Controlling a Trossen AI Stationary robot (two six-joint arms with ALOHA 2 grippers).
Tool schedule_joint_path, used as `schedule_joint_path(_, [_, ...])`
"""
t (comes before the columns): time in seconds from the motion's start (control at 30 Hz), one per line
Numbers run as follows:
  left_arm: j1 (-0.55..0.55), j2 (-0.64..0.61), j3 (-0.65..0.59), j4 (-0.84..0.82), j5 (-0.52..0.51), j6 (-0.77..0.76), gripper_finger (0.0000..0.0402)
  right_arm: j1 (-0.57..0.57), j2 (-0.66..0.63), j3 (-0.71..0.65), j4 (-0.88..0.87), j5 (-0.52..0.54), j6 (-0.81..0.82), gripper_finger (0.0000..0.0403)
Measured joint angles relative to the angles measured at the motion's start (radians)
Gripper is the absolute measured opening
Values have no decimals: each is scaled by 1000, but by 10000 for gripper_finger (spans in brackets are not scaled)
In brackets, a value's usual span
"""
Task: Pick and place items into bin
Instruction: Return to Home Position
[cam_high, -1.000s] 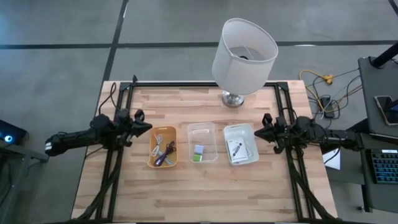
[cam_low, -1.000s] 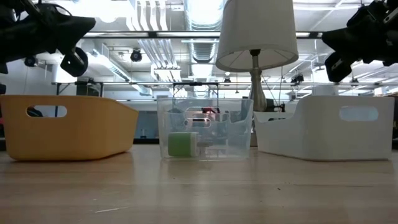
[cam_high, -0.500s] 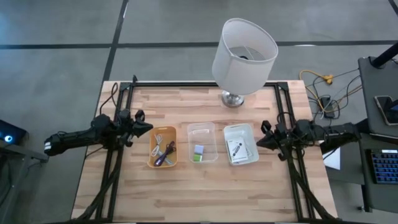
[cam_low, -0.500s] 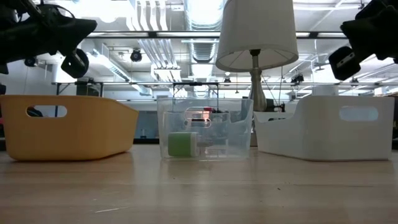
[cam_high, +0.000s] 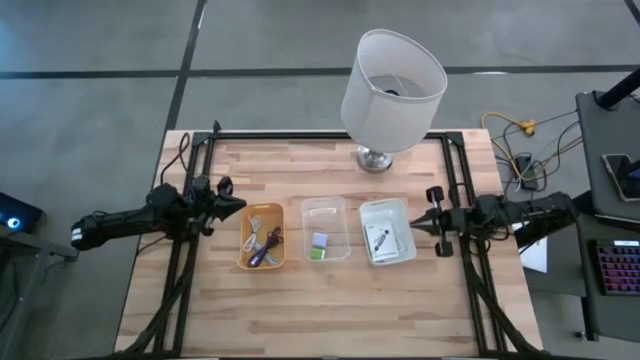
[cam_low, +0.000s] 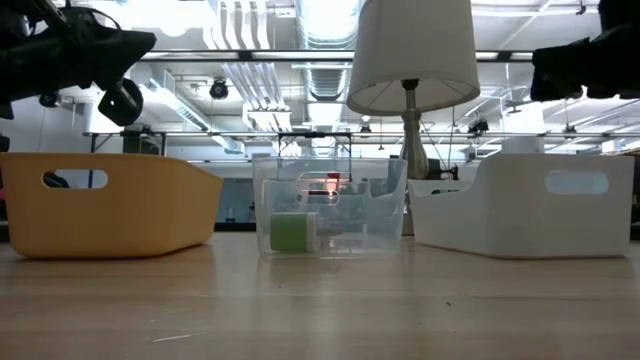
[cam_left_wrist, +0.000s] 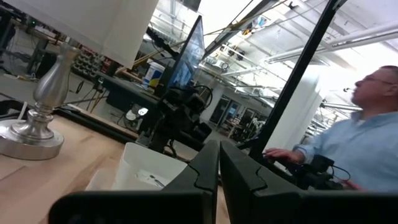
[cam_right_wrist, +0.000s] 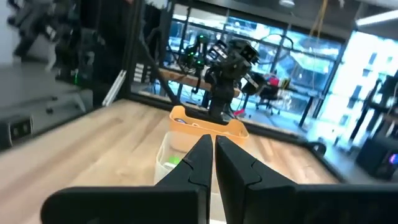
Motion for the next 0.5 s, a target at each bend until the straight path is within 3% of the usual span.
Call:
schedule_joint_path(0.17, [0, -1, 0, 0, 0, 0, 0, 17, 1, 0, -4, -2, -84, 9])
schedule_joint_path(0.5, [0, 4, 0, 0, 0, 0, 0, 17, 15, 0, -6, -2, 2, 9])
